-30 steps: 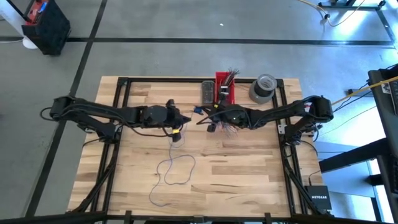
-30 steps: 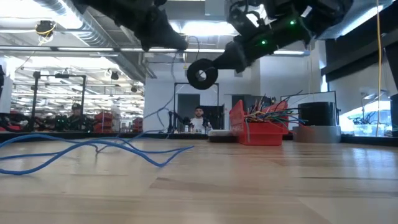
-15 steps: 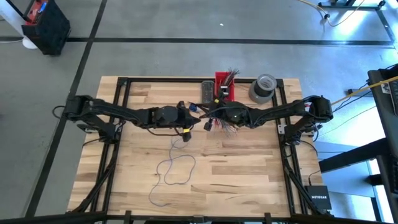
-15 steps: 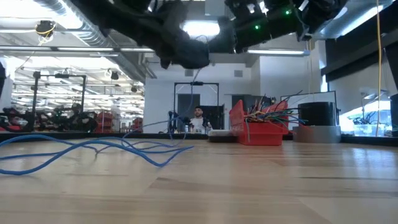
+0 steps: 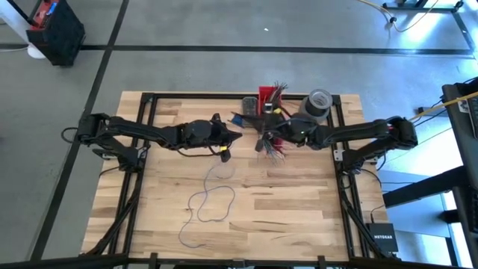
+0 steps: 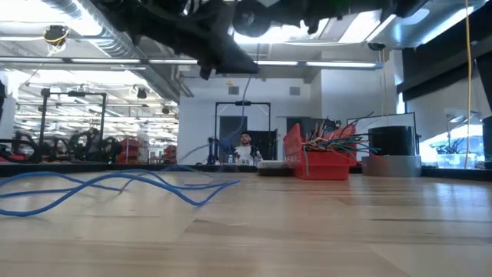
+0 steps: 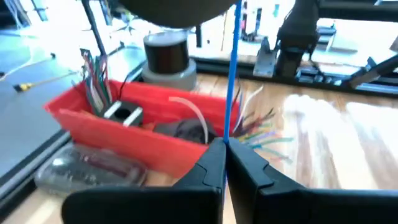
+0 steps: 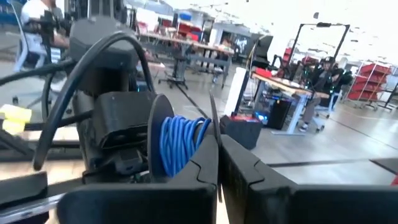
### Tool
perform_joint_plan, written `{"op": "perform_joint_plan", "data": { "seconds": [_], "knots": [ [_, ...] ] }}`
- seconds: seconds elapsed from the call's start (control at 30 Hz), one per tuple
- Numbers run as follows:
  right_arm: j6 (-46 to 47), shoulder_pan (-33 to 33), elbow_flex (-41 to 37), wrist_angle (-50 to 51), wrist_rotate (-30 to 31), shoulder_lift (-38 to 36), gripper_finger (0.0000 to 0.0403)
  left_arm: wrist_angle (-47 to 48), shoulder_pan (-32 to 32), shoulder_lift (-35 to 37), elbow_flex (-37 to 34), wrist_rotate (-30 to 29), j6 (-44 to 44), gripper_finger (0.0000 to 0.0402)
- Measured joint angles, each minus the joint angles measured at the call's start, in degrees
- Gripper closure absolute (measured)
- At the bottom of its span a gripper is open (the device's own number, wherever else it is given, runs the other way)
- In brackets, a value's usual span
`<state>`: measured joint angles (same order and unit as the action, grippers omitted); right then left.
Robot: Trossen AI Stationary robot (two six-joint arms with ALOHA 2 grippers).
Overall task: Coil cords
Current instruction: Coil the blue wire into the black spool
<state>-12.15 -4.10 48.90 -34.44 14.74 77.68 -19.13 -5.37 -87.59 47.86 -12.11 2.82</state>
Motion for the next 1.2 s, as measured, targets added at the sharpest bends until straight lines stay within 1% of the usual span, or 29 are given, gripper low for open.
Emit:
{"op": "perform_joint_plan", "data": {
  "seconds": [0.17,0.23,0.5,0.73,1.03,1.2],
  "knots": [
    [0.2,0.0,0.0,1.6,-0.4,-3.0,0.0395,-0.5,0.1,0.0,0.0,0.1,-0.7,0.04],
    [0.2,0.0,0.5,3.9,-0.5,-4.0,0.0395,-0.6,0.1,0.0,0.0,0.2,-0.9,0.04],
    [0.2,0.0,3.3,8.1,-1.9,-4.5,0.0395,-0.5,0.1,-0.2,-0.1,0.2,-1.8,0.04],
    [-0.1,0.0,7.9,16.5,-2.7,-4.5,0.0395,-0.4,0.1,-0.3,-0.2,0.2,-1.8,0.04],
    [-0.3,0.0,8.5,16.7,-2.7,-4.5,0.0395,-1.3,0.2,-0.1,-0.3,0.2,-2.7,0.04],
    [-0.2,-0.1,10.2,24.6,-1.3,-4.8,0.0395,-1.5,1.3,1.7,-0.6,0.1,-3.9,0.04]
  ]
}}
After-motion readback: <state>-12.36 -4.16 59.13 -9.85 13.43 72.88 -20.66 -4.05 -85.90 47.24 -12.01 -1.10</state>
